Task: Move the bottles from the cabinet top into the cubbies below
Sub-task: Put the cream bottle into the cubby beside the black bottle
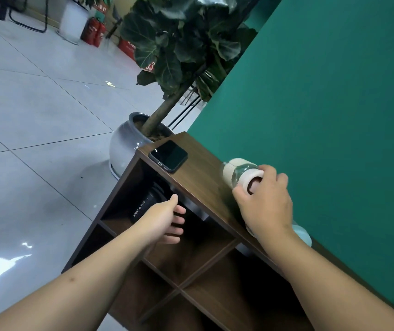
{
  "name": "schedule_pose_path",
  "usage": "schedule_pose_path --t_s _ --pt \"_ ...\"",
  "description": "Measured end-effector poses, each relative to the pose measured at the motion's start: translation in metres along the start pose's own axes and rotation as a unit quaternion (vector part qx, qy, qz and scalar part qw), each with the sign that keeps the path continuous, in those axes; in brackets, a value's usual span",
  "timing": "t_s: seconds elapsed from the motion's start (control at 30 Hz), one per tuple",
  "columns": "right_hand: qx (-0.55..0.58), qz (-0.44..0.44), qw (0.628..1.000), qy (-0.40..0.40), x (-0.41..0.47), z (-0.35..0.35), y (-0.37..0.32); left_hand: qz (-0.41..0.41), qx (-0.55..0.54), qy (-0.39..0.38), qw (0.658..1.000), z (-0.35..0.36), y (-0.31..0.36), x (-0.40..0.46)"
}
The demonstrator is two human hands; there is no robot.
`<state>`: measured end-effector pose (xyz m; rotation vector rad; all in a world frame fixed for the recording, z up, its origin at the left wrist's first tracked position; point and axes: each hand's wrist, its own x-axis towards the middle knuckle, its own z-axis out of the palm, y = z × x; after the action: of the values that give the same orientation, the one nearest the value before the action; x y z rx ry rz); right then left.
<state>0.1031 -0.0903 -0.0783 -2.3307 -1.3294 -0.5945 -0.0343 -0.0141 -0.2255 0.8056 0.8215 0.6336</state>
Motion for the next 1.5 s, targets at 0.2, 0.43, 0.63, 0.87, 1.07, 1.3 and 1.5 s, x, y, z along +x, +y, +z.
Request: schedule_pose_path --t_s 0.2,0.43,0.63,0.87,1.07,1.3,1.5 --pt "0.141 -0.043 0.986 -0.074 -0.097 -0.046 -0.025 -0.054 -0.092 -0.073 0.992 -0.008 -0.019 -0.016" --pt "0.168 0.092 0.960 -0.204 -0.128 0.057 -0.010 -0.139 -0.089 -0.005 0.986 -0.028 -0.084 0.004" --pt "0.194 0.167 0.950 -0.179 -0.100 0.146 0.000 -0.063 -0.145 0.118 0.980 -0.010 -0.108 0.051" --pt "0.213 0.209 0.944 -0.137 -0.064 0.207 0.011 -0.095 -0.202 0.087 0.971 -0.001 -0.108 0.099" --pt "0.221 0.262 0.927 -0.150 -0.037 0.228 0.016 -0.121 -0.259 0.086 0.954 -0.001 -0.099 0.129" --pt "0.219 0.263 0.921 -0.185 -0.021 0.234 0.022 -0.137 -0.267 0.055 0.952 0.006 -0.102 0.145" --pt "0.194 0.211 0.929 -0.234 -0.045 0.226 0.028 -0.127 -0.264 0.055 0.955 0.004 -0.106 0.143"
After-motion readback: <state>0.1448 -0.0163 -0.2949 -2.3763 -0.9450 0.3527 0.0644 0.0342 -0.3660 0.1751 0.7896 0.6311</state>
